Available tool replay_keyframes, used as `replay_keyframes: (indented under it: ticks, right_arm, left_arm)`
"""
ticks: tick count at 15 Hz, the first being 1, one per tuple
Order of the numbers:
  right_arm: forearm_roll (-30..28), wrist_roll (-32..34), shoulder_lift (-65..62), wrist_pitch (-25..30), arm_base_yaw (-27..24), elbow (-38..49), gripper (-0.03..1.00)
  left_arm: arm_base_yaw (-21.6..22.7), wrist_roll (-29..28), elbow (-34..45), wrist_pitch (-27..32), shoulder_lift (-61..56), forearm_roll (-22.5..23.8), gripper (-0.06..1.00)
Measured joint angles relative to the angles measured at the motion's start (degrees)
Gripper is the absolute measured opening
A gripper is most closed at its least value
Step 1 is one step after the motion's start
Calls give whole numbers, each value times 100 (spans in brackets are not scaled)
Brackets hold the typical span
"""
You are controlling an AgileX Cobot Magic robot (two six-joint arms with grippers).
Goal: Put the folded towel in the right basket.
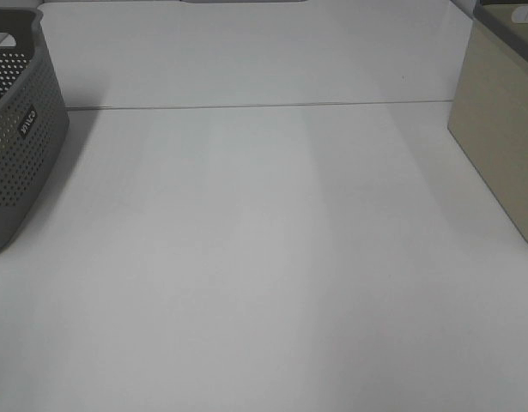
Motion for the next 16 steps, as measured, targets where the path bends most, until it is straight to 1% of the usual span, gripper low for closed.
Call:
replay_keyframes:
  ticks: [1, 4, 5, 6, 8, 11, 12, 13, 14, 15, 16]
  right_arm:
    - [0, 0, -487, 0, 0, 728, 77]
    - [-11, 0, -2097, 6, 0, 2504, 77]
    - [-17, 0, -2395, 11, 0, 2756, 77]
    - [-92, 0, -3524, 11, 0, 3529, 77]
    - [-252, -52, -4601, 17, 0, 3976, 77]
    - [-384, -172, -5884, 11, 0, 4211, 77]
    - [-384, -195, -6251, -120, 0, 4280, 77]
    - [-384, -218, -6532, -390, 0, 4389, 77]
    - [-384, -246, -6658, -504, 0, 4446, 77]
    - [-384, -264, -6875, -791, 0, 4629, 77]
    - [-395, -264, -6916, -814, 0, 4681, 77]
  left_arm:
    - [0, 0, 0, 0, 0, 0, 97]
    - [0, 0, 0, 0, 0, 0, 97]
    - [0, 0, 0, 0, 0, 0, 97]
    - [0, 0, 0, 0, 0, 0, 97]
    - [0, 0, 0, 0, 0, 0, 97]
    - [0, 0, 0, 0, 0, 0, 97]
    - [0, 0, 0, 0, 0, 0, 97]
    - [0, 0, 0, 0, 0, 0, 97]
    - [0, 0, 0, 0, 0, 0, 97]
    - [0, 0, 0, 0, 0, 0, 97]
    - [0, 0, 0, 0, 0, 0, 97]
